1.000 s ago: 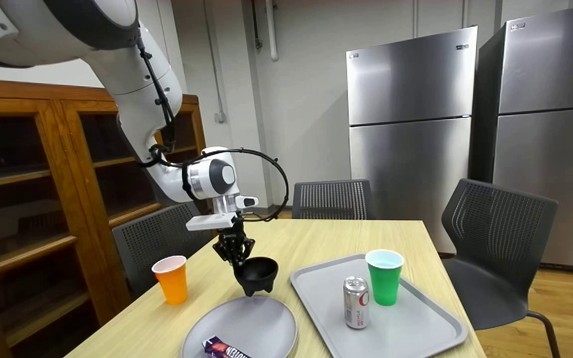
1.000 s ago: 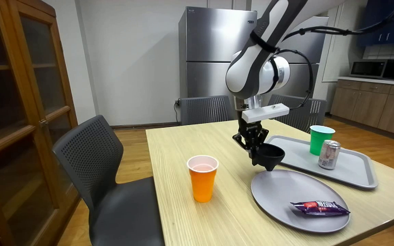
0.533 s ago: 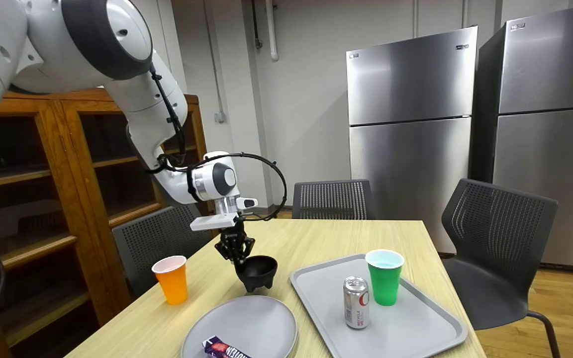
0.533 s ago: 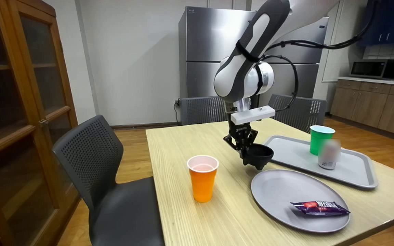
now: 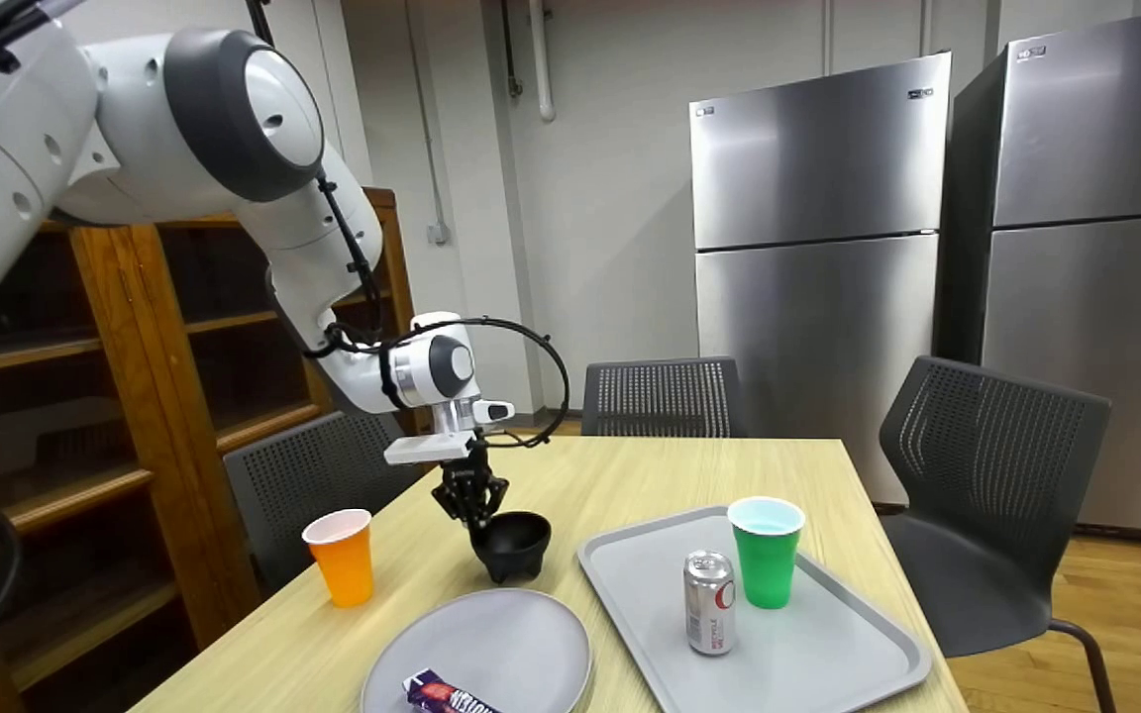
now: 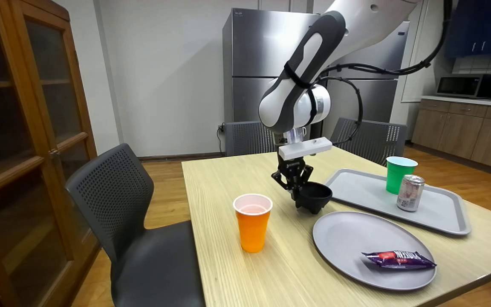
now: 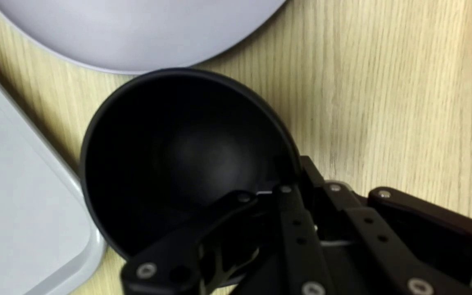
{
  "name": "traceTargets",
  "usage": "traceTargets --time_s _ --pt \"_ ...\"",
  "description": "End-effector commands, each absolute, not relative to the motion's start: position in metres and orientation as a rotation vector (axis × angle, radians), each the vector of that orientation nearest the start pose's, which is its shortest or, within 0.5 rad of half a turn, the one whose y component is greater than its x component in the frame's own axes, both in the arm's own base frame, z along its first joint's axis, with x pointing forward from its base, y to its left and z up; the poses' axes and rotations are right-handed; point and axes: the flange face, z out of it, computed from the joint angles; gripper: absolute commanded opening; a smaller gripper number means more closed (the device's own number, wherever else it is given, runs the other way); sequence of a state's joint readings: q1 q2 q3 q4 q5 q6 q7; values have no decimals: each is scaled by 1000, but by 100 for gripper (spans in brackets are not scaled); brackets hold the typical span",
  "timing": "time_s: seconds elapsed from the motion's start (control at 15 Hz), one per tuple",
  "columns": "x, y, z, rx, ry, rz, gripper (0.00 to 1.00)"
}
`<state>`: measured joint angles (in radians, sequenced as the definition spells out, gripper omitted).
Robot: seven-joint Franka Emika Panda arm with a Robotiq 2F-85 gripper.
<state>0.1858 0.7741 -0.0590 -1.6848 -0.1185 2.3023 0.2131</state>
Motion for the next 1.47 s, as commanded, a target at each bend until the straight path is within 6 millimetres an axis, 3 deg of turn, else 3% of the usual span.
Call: traceTargets --time_s 0.0,0.13,0.2,0.27,0.87,1.4 --pt "662 88 136 -3264 36 245 2" --pt "663 89 133 -3266 31 247 2" --pt "664 89 133 -3267 20 247 33" --pt "663 89 135 -3270 12 248 35" --pt "645 86 174 -3218 -10 250 99" --pt "608 62 208 -3203 64 253 100"
